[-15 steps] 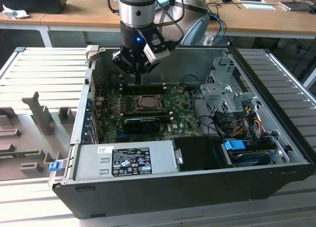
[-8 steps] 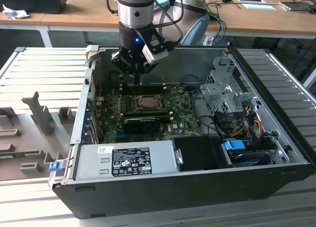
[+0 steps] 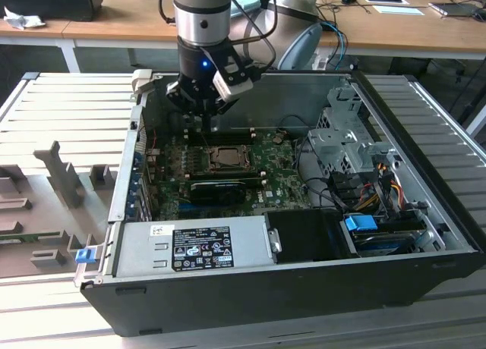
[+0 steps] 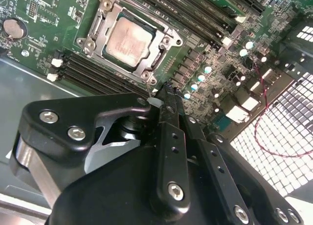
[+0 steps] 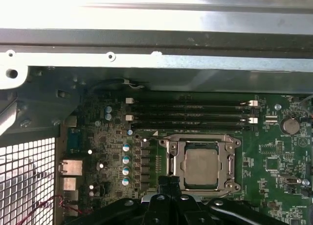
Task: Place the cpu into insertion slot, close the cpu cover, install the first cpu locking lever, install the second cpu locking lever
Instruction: 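Install the first cpu locking lever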
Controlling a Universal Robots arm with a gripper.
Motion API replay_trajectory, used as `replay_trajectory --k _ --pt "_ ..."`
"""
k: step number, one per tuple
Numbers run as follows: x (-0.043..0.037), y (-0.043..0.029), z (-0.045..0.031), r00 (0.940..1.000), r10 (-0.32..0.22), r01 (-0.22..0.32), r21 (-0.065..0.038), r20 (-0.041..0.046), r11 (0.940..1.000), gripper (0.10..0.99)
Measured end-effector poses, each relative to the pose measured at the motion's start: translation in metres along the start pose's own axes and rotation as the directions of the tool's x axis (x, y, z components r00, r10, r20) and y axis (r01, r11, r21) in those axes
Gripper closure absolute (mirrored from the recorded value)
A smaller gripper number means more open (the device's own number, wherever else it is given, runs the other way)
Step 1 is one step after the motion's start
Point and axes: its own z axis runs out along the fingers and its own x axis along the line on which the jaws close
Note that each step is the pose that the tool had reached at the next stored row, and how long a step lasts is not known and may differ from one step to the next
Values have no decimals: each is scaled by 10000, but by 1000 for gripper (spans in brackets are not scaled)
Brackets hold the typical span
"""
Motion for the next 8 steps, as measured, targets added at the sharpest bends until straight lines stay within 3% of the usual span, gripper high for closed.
replay_trajectory --k 8 --pt "15 -1 33 10000 -3 3 -6 -1 10000 980"
